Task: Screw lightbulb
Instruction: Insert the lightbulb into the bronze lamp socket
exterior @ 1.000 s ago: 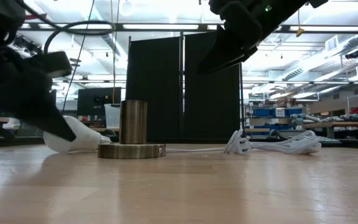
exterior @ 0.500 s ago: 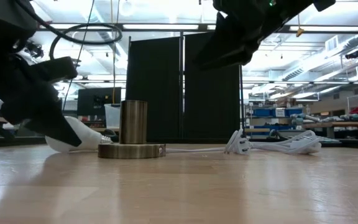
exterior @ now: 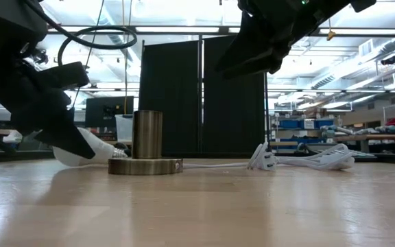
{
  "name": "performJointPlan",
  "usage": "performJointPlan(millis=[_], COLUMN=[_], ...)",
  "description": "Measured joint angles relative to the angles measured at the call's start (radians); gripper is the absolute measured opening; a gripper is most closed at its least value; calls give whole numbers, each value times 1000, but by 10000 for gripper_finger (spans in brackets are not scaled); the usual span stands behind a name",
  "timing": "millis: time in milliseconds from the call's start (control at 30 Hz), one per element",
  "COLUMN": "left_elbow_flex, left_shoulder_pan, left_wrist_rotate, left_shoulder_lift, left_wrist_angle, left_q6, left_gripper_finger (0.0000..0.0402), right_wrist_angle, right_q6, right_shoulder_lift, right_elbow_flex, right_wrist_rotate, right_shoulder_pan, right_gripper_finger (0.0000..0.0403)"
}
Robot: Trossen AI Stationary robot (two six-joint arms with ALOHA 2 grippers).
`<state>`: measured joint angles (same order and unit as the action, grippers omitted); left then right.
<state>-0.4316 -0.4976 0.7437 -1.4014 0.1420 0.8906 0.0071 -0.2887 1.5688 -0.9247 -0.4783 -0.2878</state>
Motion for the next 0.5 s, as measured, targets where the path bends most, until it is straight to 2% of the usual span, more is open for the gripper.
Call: performJointPlan(millis=[133, 333, 500], left_elbow_flex=[-1, -73, -185], left_shoulder_pan=[0, 0, 0], left_wrist_rotate=[-11, -62, -67], left_shoulder_lift=[0, 0, 1], left_wrist_angle=[-30, -36, 85], left_q6=[-8, -124, -220], left_gripper_finger=[284, 284, 284], right_wrist_angle=[0, -1, -2], right_q6=[0, -5, -8], right_shoulder_lift=[0, 0, 0], right_elbow_flex=[0, 0, -2], right_wrist_rotate=[-1, -2, -3], right_shoulder_pan=[0, 0, 0], right_gripper_finger=[247, 247, 247])
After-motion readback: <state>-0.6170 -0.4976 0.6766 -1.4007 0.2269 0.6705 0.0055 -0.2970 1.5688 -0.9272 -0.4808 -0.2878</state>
